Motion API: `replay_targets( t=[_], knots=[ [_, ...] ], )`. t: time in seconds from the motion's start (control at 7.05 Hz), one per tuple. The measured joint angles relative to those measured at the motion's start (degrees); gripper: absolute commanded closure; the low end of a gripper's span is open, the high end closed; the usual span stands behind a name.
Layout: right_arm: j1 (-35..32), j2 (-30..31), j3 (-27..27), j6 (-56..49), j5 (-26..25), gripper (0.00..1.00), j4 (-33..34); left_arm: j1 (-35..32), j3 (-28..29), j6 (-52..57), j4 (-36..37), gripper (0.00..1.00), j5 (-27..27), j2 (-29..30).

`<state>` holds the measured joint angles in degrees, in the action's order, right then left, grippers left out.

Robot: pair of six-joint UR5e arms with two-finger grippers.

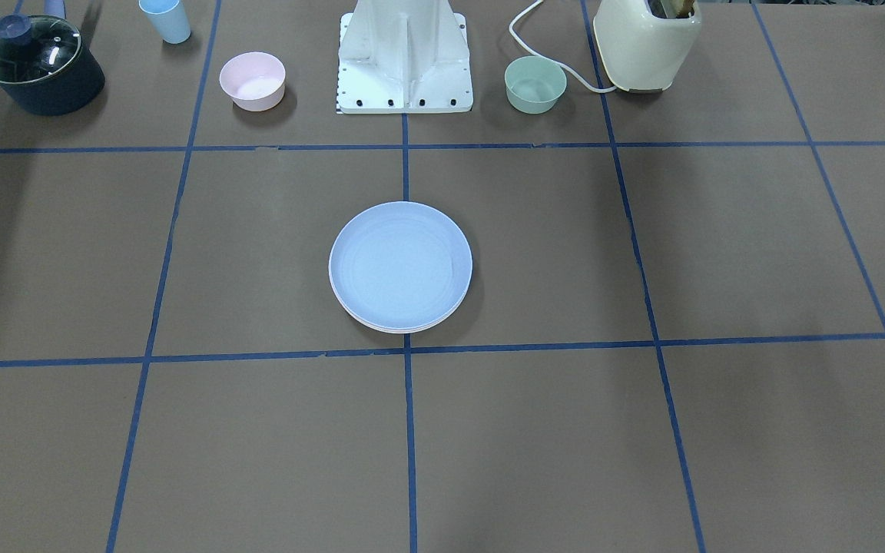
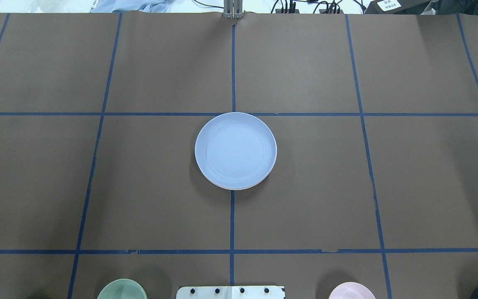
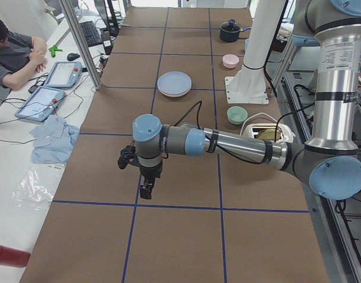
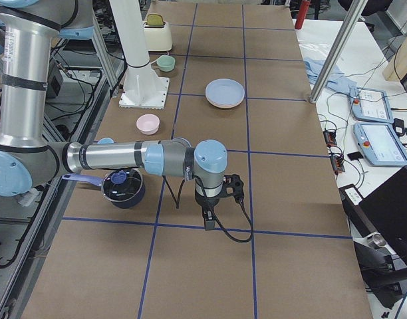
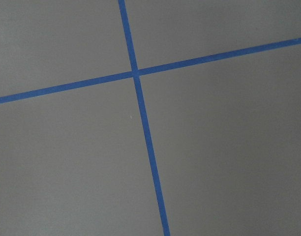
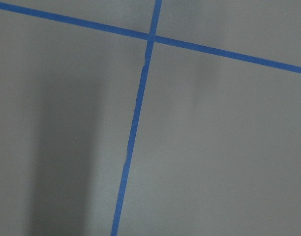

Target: Stack three plates with pink and blue

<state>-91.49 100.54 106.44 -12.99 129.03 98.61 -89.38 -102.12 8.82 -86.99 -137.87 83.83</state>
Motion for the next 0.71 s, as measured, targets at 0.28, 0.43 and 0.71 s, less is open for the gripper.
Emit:
replay_targets(
  t=[0.28, 0.43, 0.71],
  knots=[
    [0.0, 0.08, -0.07, 0.06, 0.0, 0.0, 0.0, -0.84, -0.78, 0.04, -0.12, 0.0, -0.52, -0.31],
    [0.0, 0.09, -0.08, 0.07, -0.01, 0.0, 0.0, -0.96, -0.78, 0.24, -0.23, 0.0, -0.31, -0.39],
    [0.0, 0.07, -0.09, 0.19, 0.0, 0.0, 0.0, -0.98, -0.53, 0.22, -0.6, 0.0, 0.54, -0.57]
  ],
)
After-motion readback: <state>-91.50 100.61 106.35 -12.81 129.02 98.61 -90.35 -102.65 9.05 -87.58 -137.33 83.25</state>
